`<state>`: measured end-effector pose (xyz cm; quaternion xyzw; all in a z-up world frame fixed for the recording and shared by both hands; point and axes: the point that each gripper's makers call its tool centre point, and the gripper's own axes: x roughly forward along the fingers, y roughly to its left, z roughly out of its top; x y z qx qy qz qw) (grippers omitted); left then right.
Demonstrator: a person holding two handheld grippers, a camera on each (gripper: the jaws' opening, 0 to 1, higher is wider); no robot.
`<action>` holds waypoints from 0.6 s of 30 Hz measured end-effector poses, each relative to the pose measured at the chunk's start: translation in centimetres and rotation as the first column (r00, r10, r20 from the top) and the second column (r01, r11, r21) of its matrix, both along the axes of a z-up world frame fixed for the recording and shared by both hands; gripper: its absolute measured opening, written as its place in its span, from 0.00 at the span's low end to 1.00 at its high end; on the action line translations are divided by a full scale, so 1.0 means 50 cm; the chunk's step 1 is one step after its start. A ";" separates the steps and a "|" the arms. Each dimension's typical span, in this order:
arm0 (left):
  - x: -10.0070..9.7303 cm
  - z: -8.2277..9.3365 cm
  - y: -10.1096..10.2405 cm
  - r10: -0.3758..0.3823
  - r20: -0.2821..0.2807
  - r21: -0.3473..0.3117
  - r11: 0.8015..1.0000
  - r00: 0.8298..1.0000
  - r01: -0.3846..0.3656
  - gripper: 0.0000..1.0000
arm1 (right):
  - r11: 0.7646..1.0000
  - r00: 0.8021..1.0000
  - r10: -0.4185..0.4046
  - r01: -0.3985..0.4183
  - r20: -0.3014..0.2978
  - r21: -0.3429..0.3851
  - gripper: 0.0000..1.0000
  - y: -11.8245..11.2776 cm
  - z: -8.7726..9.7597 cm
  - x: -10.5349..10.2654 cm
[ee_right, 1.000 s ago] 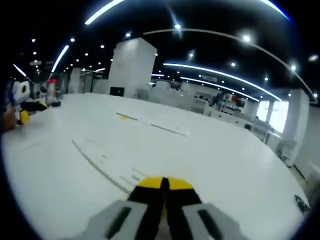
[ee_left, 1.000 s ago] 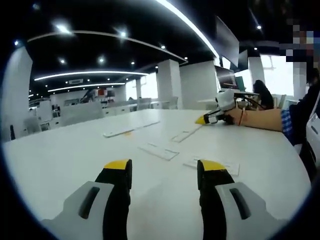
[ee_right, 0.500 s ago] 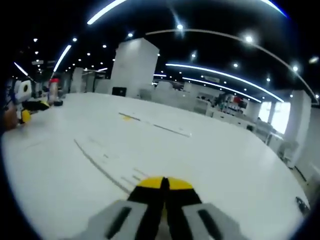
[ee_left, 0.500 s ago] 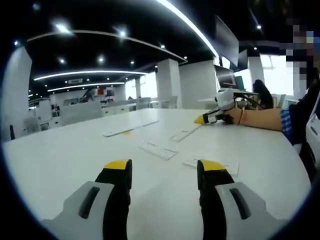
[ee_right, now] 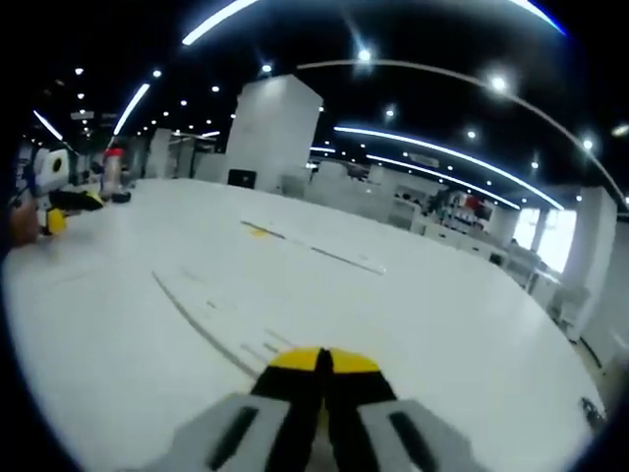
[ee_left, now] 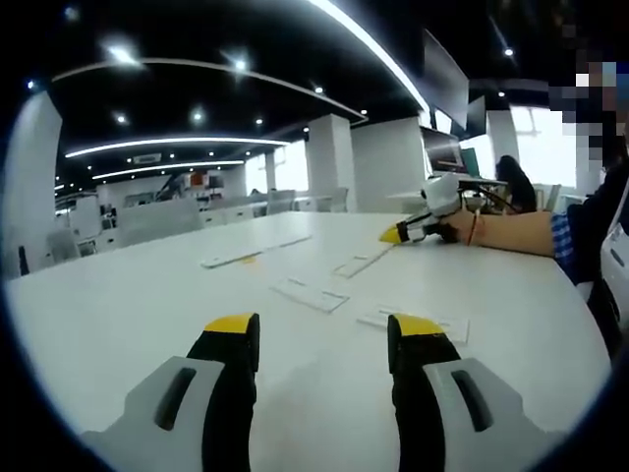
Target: Locate the socket holder cover, grip the socket holder cover, clip it into the socket holder slot.
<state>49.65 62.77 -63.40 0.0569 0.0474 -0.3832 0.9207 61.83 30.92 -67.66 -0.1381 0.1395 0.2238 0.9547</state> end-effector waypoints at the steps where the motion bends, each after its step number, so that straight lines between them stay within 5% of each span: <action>1: -0.001 0.000 -0.001 -0.001 0.000 0.000 1.000 1.000 0.001 0.53 | 1.000 1.000 0.000 0.000 0.000 0.000 0.04 0.000 0.000 0.000; 18: 0.000 -0.002 0.002 -0.004 -0.007 0.002 1.000 1.000 0.004 0.53 | 0.999 0.999 0.044 -0.044 0.003 -0.013 0.04 0.032 0.002 -0.013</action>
